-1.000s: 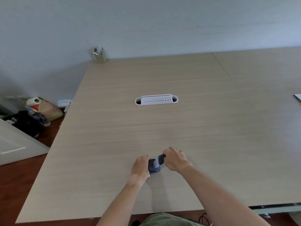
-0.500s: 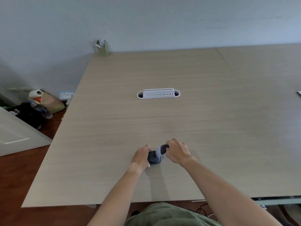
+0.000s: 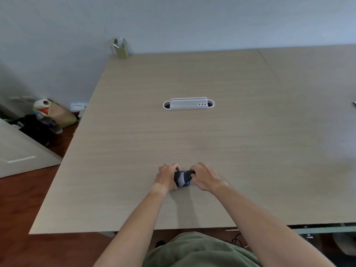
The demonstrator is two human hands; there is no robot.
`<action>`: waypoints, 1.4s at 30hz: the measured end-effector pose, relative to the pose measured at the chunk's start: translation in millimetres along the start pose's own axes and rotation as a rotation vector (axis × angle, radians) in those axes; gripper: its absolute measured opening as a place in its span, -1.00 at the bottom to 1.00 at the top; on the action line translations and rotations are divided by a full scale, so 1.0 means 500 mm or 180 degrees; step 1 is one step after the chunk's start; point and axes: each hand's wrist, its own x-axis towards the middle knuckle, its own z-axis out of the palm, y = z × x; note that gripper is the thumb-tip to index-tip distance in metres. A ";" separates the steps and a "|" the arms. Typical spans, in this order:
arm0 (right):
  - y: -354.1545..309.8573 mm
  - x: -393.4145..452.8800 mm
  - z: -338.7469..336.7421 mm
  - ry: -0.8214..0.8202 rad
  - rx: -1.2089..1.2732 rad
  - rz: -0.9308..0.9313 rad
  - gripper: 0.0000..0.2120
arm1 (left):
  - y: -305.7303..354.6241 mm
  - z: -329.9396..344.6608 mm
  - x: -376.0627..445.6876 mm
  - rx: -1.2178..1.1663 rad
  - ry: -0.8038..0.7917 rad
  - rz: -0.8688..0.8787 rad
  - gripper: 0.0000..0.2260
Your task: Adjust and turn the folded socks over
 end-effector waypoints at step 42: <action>-0.032 0.024 -0.033 0.0321 0.0148 0.0344 -0.83 | 0.027 0.033 -0.029 -0.0004 0.0650 -0.0060 -0.25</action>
